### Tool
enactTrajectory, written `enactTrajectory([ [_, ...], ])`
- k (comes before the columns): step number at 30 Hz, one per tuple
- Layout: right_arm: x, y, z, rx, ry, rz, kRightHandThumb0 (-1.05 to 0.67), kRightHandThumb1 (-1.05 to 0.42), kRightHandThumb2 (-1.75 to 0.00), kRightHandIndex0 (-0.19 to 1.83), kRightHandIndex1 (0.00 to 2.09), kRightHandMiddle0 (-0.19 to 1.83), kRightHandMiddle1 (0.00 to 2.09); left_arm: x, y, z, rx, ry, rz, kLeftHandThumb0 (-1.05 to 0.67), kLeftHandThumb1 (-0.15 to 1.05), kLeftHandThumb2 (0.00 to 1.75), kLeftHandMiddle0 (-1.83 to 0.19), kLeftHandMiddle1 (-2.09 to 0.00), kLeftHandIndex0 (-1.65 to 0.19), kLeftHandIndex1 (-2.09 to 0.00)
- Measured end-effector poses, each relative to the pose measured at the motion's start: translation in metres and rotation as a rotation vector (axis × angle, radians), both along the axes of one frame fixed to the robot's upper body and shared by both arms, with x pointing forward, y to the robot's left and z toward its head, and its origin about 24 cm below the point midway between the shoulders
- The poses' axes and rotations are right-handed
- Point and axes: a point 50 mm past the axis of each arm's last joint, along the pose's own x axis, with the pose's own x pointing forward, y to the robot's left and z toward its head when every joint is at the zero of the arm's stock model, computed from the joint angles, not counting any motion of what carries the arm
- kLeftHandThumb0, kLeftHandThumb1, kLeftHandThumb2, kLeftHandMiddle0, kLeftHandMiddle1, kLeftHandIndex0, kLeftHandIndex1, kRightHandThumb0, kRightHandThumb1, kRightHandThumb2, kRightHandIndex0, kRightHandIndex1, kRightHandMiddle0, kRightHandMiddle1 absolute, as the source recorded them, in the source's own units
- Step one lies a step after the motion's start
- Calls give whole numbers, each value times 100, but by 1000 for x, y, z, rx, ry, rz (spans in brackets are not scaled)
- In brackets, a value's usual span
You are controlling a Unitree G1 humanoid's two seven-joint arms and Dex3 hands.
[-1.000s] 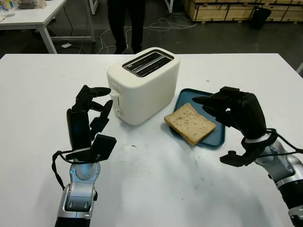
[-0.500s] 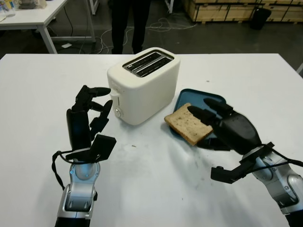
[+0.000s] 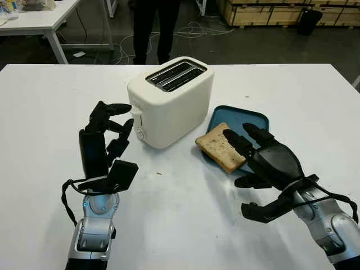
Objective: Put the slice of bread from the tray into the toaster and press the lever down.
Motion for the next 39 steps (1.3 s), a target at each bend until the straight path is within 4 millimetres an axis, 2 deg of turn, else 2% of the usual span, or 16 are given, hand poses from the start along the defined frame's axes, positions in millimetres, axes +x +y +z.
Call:
enactTrajectory([
  [5,6,1,-12,-37,-5,-22,-78,-92,-4,0,0,0,0,0,0,0,-1,-2,0,-24,92,22,-59,-160,-53,-104],
  [18,24,4,-25,-80,-84,-22,-73,-92,-12,4,2,5,2,0,0,1,-2,-7,-1,-22,92,22,-57,-159,-52,-105],
  [23,25,5,-30,-72,-127,-5,-61,-92,-22,22,8,22,7,0,0,1,-2,-8,-1,-22,92,21,-58,-159,-52,-105],
  [28,22,4,-35,-86,-184,29,-46,-92,-40,55,23,54,17,-1,0,1,-3,-14,5,-22,92,20,-58,-157,-52,-104],
  [29,22,4,-35,-89,-185,31,-43,-92,-45,53,59,64,28,-1,0,1,-3,-14,5,-22,92,20,-57,-157,-52,-104],
  [30,22,3,-35,-90,-184,32,-42,-92,-47,47,88,65,42,-1,0,1,-3,-14,5,-22,92,20,-57,-157,-52,-104],
  [31,22,3,-34,-92,-182,32,-41,-92,-51,42,117,59,68,-2,0,1,-4,-13,7,-21,92,20,-58,-157,-52,-104],
  [32,22,2,-33,-96,-178,33,-42,-92,-55,40,146,49,103,-2,0,0,-5,-12,8,-21,92,19,-58,-157,-52,-104],
  [33,22,2,-32,-101,-169,36,-43,-92,-58,42,160,42,127,-2,0,0,-5,-12,9,-21,92,19,-58,-157,-52,-104],
  [35,21,5,-27,-100,-161,44,-44,-92,-60,53,171,35,163,-2,1,0,-5,-17,12,-21,92,18,-58,-157,-53,-104],
  [39,18,8,-19,-90,-179,58,-43,-92,-64,60,174,34,174,-3,0,1,8,-27,18,-21,92,19,-58,-157,-52,-104],
])
